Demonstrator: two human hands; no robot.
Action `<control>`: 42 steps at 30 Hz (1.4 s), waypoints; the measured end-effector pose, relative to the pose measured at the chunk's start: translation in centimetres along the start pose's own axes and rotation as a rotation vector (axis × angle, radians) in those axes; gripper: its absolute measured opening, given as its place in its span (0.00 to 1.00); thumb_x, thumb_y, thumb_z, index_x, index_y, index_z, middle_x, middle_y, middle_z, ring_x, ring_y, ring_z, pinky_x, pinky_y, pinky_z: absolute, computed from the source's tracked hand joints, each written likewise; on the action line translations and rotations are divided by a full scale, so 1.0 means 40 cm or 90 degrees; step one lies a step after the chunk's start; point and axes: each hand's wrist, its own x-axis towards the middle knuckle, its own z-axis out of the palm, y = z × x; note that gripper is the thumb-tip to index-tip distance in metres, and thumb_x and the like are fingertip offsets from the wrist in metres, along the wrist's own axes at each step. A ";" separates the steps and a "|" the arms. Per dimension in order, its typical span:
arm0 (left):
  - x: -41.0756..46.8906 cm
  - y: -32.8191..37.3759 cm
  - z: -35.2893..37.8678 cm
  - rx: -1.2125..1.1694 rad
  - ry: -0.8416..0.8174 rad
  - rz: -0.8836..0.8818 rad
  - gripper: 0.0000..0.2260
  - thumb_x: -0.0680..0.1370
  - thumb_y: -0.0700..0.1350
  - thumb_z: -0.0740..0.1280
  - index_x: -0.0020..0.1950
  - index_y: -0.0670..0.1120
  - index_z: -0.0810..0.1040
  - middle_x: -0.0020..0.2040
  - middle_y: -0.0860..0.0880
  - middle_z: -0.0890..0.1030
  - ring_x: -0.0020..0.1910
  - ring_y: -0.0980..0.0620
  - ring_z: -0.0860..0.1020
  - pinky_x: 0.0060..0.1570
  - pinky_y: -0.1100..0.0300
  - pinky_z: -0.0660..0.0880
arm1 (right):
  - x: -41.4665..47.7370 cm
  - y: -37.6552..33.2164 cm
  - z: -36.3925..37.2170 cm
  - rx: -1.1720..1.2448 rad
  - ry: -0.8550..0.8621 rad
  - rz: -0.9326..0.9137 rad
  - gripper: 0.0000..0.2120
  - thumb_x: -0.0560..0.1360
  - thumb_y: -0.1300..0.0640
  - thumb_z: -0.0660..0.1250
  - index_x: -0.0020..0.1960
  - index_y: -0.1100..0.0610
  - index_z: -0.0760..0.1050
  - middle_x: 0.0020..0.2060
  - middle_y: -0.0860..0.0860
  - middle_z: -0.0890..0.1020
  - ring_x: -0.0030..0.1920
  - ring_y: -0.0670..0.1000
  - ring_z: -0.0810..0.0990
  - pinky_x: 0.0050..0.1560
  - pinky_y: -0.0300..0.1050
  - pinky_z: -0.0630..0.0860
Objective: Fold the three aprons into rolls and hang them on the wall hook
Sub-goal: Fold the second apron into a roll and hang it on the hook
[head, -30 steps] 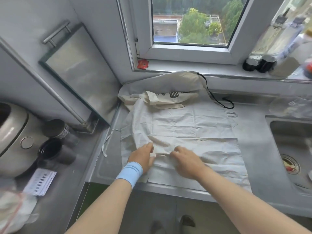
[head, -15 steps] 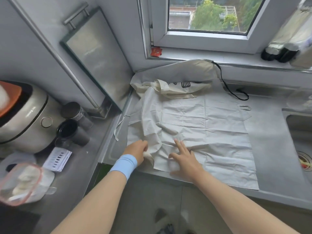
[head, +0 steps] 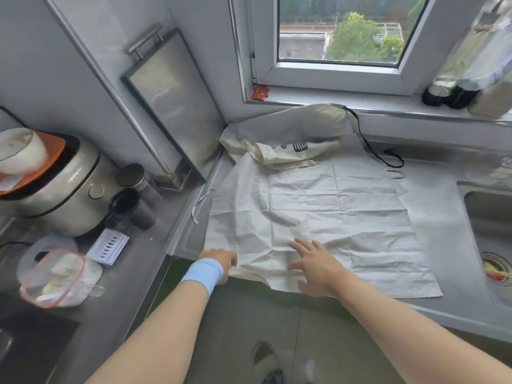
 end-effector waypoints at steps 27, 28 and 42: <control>-0.131 0.327 -0.206 0.090 0.369 0.458 0.10 0.61 0.37 0.76 0.36 0.51 0.85 0.47 0.50 0.82 0.54 0.42 0.77 0.52 0.53 0.71 | 0.010 0.037 -0.327 0.908 0.035 0.323 0.23 0.76 0.37 0.62 0.55 0.55 0.80 0.45 0.53 0.84 0.42 0.54 0.82 0.41 0.46 0.76; -0.133 0.369 -0.200 0.134 0.372 0.514 0.11 0.57 0.38 0.78 0.33 0.51 0.84 0.44 0.49 0.83 0.52 0.41 0.78 0.52 0.52 0.73 | -0.011 0.055 -0.323 0.876 0.026 0.336 0.22 0.74 0.37 0.66 0.52 0.55 0.80 0.41 0.53 0.83 0.39 0.54 0.80 0.39 0.45 0.75; 0.046 0.327 -0.102 -0.166 0.213 0.115 0.20 0.79 0.46 0.61 0.71 0.53 0.66 0.69 0.49 0.68 0.67 0.45 0.67 0.64 0.51 0.69 | -0.162 0.177 -0.033 0.634 0.151 0.535 0.06 0.68 0.55 0.67 0.36 0.58 0.76 0.30 0.51 0.79 0.31 0.52 0.78 0.30 0.41 0.71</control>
